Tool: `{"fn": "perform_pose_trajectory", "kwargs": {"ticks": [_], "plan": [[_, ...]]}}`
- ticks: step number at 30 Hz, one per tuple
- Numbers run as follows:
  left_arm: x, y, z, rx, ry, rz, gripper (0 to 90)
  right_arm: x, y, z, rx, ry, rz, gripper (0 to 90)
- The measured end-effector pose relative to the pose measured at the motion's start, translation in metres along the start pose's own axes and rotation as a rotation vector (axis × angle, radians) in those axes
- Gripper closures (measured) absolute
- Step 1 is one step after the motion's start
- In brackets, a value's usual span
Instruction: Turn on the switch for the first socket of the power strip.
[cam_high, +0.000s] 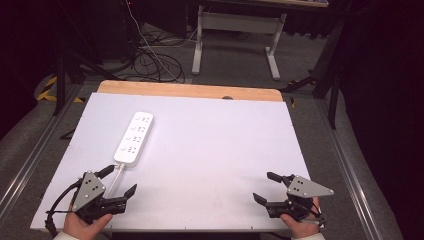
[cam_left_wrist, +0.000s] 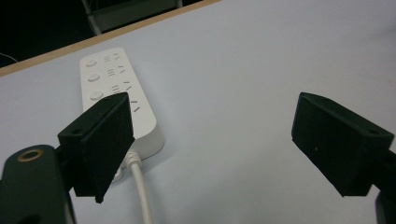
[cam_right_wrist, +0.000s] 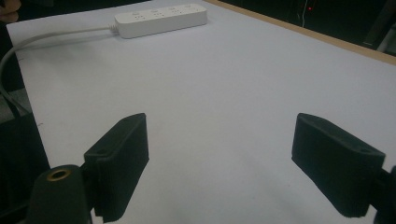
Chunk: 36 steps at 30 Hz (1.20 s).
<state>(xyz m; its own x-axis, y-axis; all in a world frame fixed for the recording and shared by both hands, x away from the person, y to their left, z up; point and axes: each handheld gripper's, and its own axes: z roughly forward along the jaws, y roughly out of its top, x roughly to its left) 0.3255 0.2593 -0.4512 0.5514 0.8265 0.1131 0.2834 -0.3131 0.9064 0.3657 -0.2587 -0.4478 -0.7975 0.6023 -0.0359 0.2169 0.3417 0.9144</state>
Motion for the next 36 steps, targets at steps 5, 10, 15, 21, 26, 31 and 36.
{"fn": "perform_pose_trajectory", "kwargs": {"ticks": [5,10,15,21,26,31,36], "plan": [[0.001,0.001,-0.001,0.002,-0.009,-0.016,13.7,0.000,0.000,0.000,0.001,-0.001,0.000,19.3],[0.000,0.003,-0.002,0.003,-0.010,-0.004,14.0,-0.001,-0.001,0.001,0.006,-0.004,0.005,19.6],[0.000,0.005,-0.003,0.012,-0.001,0.024,14.5,0.000,-0.001,0.002,0.005,-0.006,0.009,19.6],[0.002,0.008,-0.005,0.010,-0.029,-0.007,14.5,0.000,-0.001,0.002,0.013,-0.010,0.006,20.0],[0.004,0.011,-0.006,0.022,-0.035,-0.022,14.9,0.000,-0.001,0.003,0.013,-0.005,0.009,20.5],[0.005,0.017,-0.008,0.028,-0.030,-0.025,15.8,0.000,-0.001,0.004,0.015,-0.002,0.011,20.7],[0.011,0.028,-0.011,0.044,-0.027,-0.024,19.9,0.000,-0.001,0.004,0.016,0.000,0.013,21.0]]}}
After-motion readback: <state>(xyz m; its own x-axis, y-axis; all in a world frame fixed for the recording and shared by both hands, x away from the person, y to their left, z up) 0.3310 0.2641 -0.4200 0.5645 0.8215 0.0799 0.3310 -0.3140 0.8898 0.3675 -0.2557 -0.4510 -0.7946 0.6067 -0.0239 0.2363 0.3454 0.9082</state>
